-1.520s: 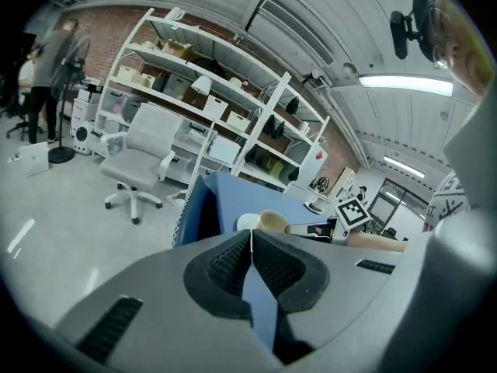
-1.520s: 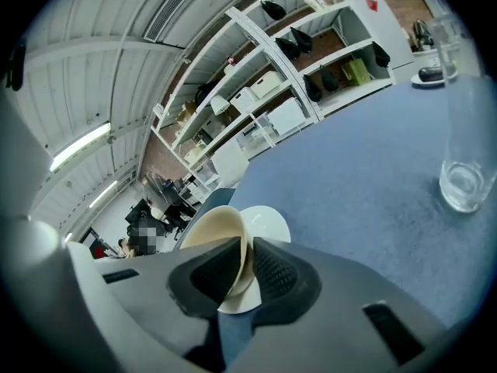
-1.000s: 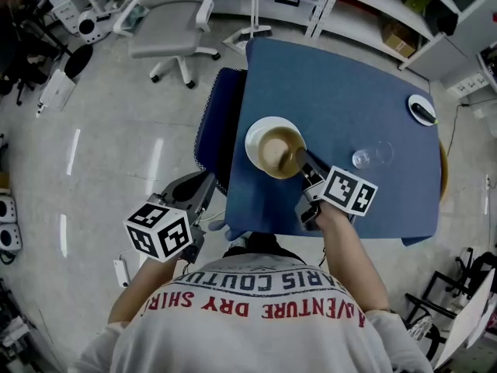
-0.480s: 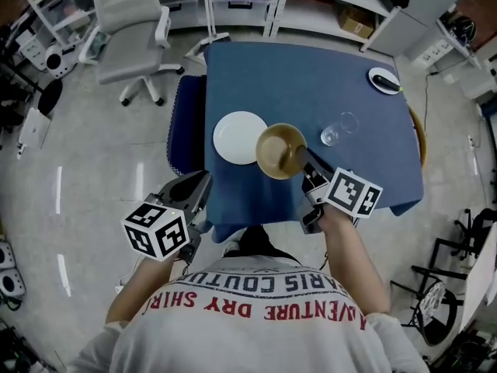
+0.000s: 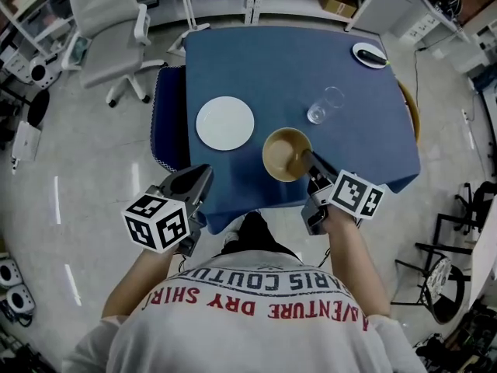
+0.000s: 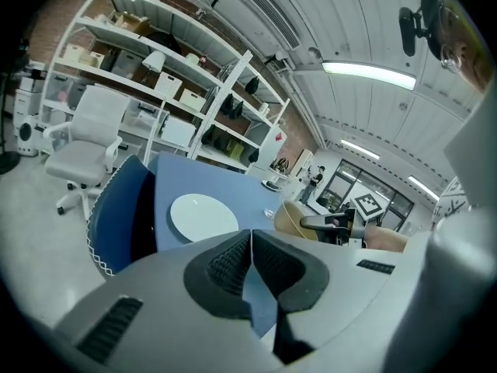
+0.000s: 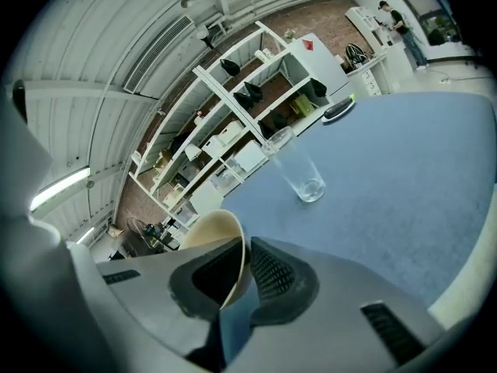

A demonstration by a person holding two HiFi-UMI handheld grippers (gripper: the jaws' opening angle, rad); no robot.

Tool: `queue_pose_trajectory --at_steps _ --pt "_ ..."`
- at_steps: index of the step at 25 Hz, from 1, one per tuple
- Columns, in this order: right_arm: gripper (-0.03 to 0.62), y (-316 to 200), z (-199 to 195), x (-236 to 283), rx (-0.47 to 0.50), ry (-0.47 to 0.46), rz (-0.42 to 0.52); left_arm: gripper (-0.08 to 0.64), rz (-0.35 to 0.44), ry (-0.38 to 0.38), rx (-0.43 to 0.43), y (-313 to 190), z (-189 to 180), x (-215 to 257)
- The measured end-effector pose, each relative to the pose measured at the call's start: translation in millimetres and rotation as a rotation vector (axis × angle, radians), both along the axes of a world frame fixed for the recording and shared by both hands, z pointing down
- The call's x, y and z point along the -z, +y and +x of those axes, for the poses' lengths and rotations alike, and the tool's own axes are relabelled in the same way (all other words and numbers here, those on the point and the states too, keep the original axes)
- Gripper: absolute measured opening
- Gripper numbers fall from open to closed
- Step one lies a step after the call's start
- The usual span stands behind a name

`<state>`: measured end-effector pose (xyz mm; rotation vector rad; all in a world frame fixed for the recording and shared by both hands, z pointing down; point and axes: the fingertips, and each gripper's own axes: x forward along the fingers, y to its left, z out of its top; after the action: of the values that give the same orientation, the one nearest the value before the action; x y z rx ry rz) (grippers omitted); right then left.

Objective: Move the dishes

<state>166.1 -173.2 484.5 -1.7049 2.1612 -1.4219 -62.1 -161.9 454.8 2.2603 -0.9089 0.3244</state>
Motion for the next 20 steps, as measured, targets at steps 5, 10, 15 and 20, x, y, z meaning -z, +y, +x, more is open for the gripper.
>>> queue_pose_trajectory --at_steps 5,10,15,20 --pt "0.04 11 9 -24 -0.032 0.009 -0.054 0.032 -0.011 -0.012 -0.031 2 7 -6" --pt "0.04 16 14 -47 -0.027 0.04 -0.098 0.032 -0.017 -0.022 -0.053 7 15 -10" --pt "0.041 15 15 -51 -0.042 0.036 -0.089 0.032 -0.01 -0.026 -0.064 11 14 -10" --pt "0.085 8 14 -38 -0.049 0.014 -0.031 0.032 0.007 -0.017 -0.069 11 13 -4"
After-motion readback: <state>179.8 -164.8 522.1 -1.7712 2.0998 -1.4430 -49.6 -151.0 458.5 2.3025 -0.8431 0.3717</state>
